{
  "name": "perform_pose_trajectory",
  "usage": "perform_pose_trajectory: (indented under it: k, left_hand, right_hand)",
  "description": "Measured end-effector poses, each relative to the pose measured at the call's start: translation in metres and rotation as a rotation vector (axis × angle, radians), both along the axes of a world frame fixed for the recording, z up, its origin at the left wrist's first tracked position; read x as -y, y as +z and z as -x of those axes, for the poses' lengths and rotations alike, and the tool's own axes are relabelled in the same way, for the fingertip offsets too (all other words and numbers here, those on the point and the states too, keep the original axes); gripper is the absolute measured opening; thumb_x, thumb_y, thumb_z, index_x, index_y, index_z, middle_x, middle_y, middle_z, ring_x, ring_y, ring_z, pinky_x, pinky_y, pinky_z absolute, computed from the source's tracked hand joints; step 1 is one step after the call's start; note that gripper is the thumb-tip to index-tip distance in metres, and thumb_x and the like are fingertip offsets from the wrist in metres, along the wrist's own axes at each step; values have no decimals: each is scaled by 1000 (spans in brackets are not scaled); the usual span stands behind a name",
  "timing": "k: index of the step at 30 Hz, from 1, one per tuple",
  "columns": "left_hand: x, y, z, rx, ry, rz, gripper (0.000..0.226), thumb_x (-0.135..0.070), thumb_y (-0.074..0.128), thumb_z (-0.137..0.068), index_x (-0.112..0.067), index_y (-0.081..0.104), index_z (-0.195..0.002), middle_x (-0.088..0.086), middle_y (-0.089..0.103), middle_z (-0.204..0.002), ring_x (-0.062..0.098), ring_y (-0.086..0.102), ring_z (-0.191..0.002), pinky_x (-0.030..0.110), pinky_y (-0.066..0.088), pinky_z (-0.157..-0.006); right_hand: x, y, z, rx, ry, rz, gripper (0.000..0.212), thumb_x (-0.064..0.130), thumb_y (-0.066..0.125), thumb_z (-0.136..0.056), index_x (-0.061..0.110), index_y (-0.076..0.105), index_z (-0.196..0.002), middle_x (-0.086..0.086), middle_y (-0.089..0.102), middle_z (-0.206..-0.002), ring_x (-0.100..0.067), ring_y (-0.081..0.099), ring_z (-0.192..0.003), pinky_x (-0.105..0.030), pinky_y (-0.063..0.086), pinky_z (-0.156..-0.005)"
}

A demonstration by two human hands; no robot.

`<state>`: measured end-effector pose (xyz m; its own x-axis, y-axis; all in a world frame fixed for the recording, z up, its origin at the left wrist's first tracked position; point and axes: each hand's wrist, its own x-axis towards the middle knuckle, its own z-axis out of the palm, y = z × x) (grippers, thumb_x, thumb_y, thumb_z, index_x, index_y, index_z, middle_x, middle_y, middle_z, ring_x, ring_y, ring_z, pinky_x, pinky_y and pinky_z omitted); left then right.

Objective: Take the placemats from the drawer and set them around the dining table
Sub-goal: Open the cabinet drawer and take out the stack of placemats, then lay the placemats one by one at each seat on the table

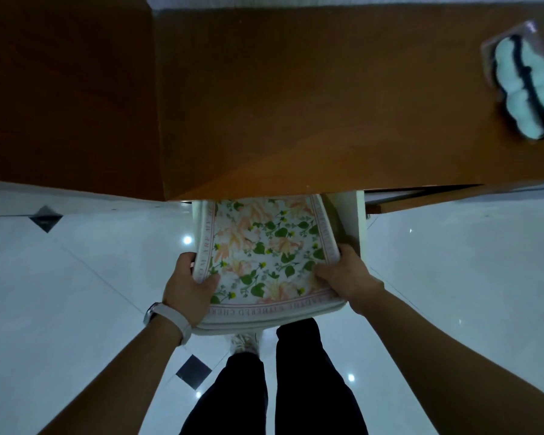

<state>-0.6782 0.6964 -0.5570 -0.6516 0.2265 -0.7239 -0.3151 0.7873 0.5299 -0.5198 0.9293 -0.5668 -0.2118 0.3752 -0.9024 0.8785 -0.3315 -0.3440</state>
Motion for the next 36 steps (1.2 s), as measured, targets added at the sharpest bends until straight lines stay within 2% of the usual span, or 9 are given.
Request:
perform_pose_trajectory:
  k: [3,7,10,14,24,28,30,33,36]
  left_hand:
    - [5,12,-6,39,6,-30,25,-12,68,-87,-21,49,-101,-1,62,-86,18,62,-74,26,48,-58]
    - [18,39,-22,101,54,-56,25,-12,68,-87,-26,51,-98,0,64,-90,20,64,-80,28,51,-63]
    - [27,66,-36,114,43,-56,24,-13,67,-88,-19,51,-105,-3,63,-90,12,62,-77,17,47,-54]
    - [37,105,-49,111,31,-86,26,-12,67,-88,-19,50,-106,-4,62,-89,10,60,-75,13,45,-52]
    - [40,200,-39,65,-65,-206,28,-11,68,-87,-19,51,-108,3,65,-98,17,64,-81,21,49,-55]
    - [24,243,-38,60,-128,-270,29,-9,67,-88,-16,51,-111,4,64,-99,18,63,-81,22,49,-54]
    - [15,260,-41,63,-159,-314,30,-8,68,-87,-16,53,-113,5,65,-102,21,64,-86,26,52,-59]
    - [-2,289,-51,44,-232,-376,30,-5,69,-85,-27,55,-99,5,67,-103,27,66,-91,42,57,-76]
    - [-22,315,-68,25,-302,-431,28,-4,69,-84,-23,54,-99,4,66,-100,25,65,-91,43,56,-76]
  right_hand:
    - [8,23,-7,-4,21,1,46,12,73,-83,14,47,-121,-3,64,-106,-17,66,-87,-23,54,-58]
    - [24,61,-21,-5,42,-43,41,10,71,-84,11,47,-117,-2,59,-100,-15,63,-82,-29,58,-67]
    - [38,88,-35,-11,51,-76,41,10,72,-82,14,49,-116,0,61,-97,-17,65,-83,-38,60,-75]
    - [54,130,-53,-35,37,-113,38,7,70,-83,20,46,-110,5,63,-94,-13,64,-81,-33,58,-68]
    - [82,233,-72,-114,-86,-249,44,13,68,-82,18,45,-119,8,62,-97,-8,62,-82,-23,52,-59]
    - [85,274,-86,-121,-153,-339,41,14,68,-83,18,47,-118,2,64,-102,-17,65,-87,-34,58,-68]
    - [86,296,-97,-139,-202,-380,42,13,67,-83,20,47,-119,1,65,-103,-18,66,-87,-37,59,-71]
    - [87,328,-121,-171,-293,-438,41,12,66,-83,21,47,-119,4,65,-100,-17,67,-85,-38,60,-71]
    - [87,356,-149,-198,-389,-495,43,9,65,-83,19,48,-121,6,64,-98,-15,67,-83,-32,58,-64]
